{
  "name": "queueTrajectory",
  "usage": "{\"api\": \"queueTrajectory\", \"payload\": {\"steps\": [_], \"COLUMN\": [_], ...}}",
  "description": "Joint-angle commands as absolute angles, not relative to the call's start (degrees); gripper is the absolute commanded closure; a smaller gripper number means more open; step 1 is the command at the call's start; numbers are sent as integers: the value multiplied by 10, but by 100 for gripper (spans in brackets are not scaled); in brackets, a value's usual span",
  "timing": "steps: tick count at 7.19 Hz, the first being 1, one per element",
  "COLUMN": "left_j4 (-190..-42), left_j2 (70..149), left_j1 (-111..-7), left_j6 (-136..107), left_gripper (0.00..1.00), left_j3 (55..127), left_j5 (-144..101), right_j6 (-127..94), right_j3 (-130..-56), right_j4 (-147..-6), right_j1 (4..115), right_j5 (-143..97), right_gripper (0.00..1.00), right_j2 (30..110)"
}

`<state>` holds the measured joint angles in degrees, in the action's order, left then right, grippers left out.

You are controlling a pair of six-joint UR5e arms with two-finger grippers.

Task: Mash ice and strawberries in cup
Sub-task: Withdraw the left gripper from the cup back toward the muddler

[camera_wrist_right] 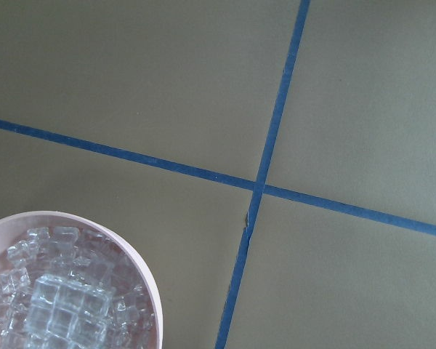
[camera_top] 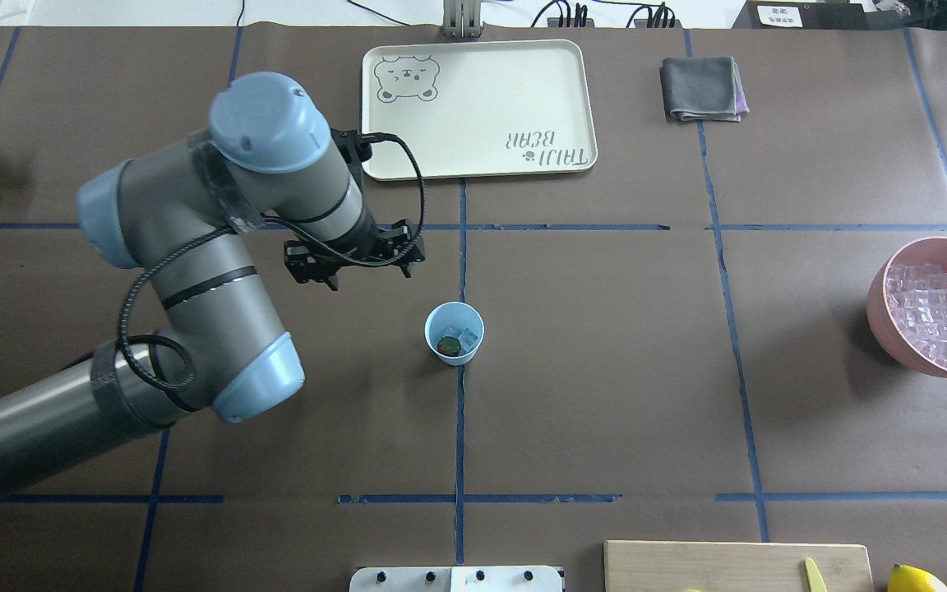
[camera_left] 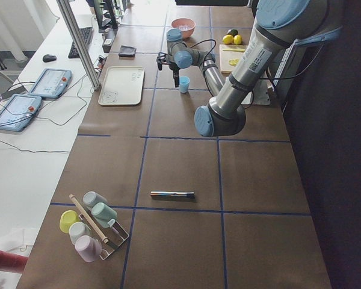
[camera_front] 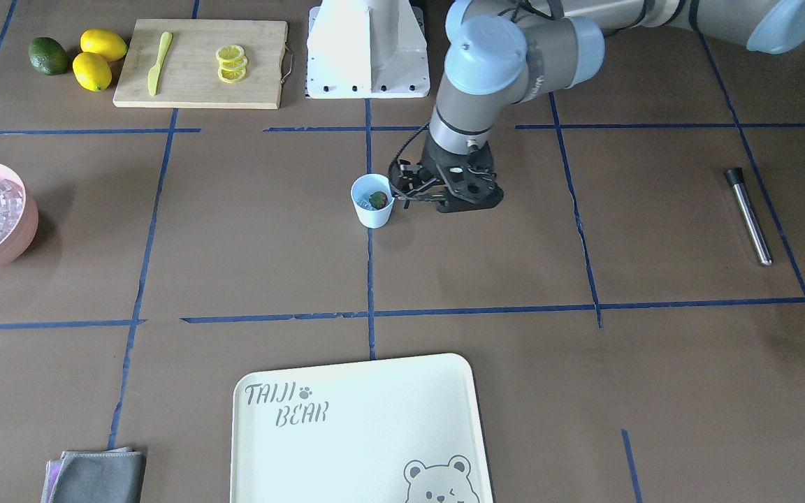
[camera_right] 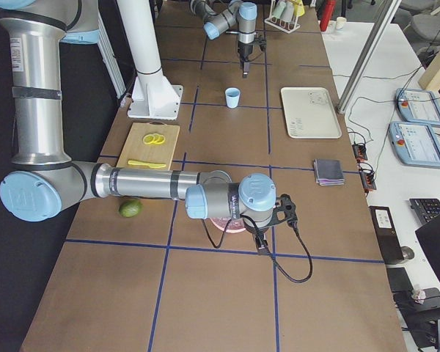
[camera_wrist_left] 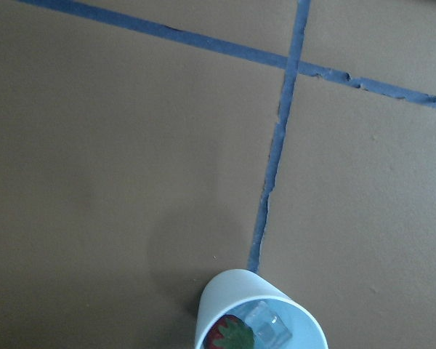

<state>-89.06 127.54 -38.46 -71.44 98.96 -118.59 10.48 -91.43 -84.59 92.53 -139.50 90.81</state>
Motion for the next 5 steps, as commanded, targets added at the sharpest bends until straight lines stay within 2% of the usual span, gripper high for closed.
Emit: {"api": "queueTrajectory", "payload": {"steps": [1,4,5], "left_j4": [-889,-896,-899], "left_j2": [1175,1006,973], "left_j1": [-461,-583,-639], "left_j6": [-584,-320,-225], "left_gripper": [0,0,0], "left_j3": [1047,1070,1061], "left_j5": [-1235,-1270,-1271], "right_j6": [105,106,106], "right_j3": [-914,-915,-914], "right_j4": [-868,-863,-861], "right_j1": [925,925,925], "right_j5": [-1390,-1379,-1379], "right_gripper": [1,1,1], "right_j2": [908,923,923]}}
